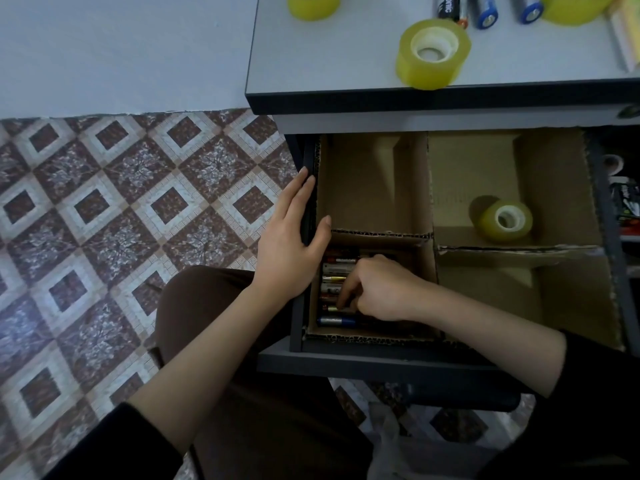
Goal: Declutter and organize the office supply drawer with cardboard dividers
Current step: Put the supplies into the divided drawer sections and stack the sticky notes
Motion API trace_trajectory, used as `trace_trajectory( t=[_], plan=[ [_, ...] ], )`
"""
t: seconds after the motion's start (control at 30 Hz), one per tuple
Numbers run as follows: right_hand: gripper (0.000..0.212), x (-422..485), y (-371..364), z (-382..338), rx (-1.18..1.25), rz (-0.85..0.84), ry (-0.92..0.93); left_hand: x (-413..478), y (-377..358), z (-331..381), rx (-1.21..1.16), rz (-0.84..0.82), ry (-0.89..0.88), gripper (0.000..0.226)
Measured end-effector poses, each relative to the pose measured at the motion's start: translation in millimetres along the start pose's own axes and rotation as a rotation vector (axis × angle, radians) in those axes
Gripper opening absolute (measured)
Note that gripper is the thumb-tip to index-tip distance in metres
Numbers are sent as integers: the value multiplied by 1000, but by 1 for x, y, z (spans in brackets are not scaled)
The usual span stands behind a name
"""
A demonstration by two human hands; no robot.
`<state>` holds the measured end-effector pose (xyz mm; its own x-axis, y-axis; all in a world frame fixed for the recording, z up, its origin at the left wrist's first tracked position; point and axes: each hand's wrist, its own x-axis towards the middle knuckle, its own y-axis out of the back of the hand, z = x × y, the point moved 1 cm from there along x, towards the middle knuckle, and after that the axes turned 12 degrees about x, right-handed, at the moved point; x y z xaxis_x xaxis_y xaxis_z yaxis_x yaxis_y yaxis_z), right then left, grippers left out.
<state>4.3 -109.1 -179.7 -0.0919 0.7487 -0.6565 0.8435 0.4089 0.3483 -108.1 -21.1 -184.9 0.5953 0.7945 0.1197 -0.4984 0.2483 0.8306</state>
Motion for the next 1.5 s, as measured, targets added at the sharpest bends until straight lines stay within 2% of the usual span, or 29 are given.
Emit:
trace_trajectory(
  t=[0.13,0.3,0.37,0.47,0.63,0.8,0.97,1.13,1.33,1.5],
  plan=[
    [34,-2,-6,-1,-3,-101,23,0,1,0,16,21,-14,55],
    [33,-3,-5,3,8,-86,42,-1,0,1,62,28,-23,52],
    [24,-8,-2,3,16,-10,97,-2,0,1,108,34,-24,52],
    [10,-24,11,-1,84,220,305,-4,0,4,226,77,-50,48],
    [10,-54,46,-9,53,475,405,-3,5,7,345,49,-57,45],
    [9,-83,86,-9,-25,675,367,8,23,9,480,-79,-80,41],
    [12,-114,132,-10,-30,785,329,22,54,29,387,66,-177,16],
    [11,-127,177,-18,-177,865,247,57,85,61,336,133,-250,12],
    [28,-123,223,-35,-465,857,118,116,105,95,358,97,-344,16],
    [38,-113,244,-48,-550,826,34,153,111,125,380,1,-369,22]
  ],
)
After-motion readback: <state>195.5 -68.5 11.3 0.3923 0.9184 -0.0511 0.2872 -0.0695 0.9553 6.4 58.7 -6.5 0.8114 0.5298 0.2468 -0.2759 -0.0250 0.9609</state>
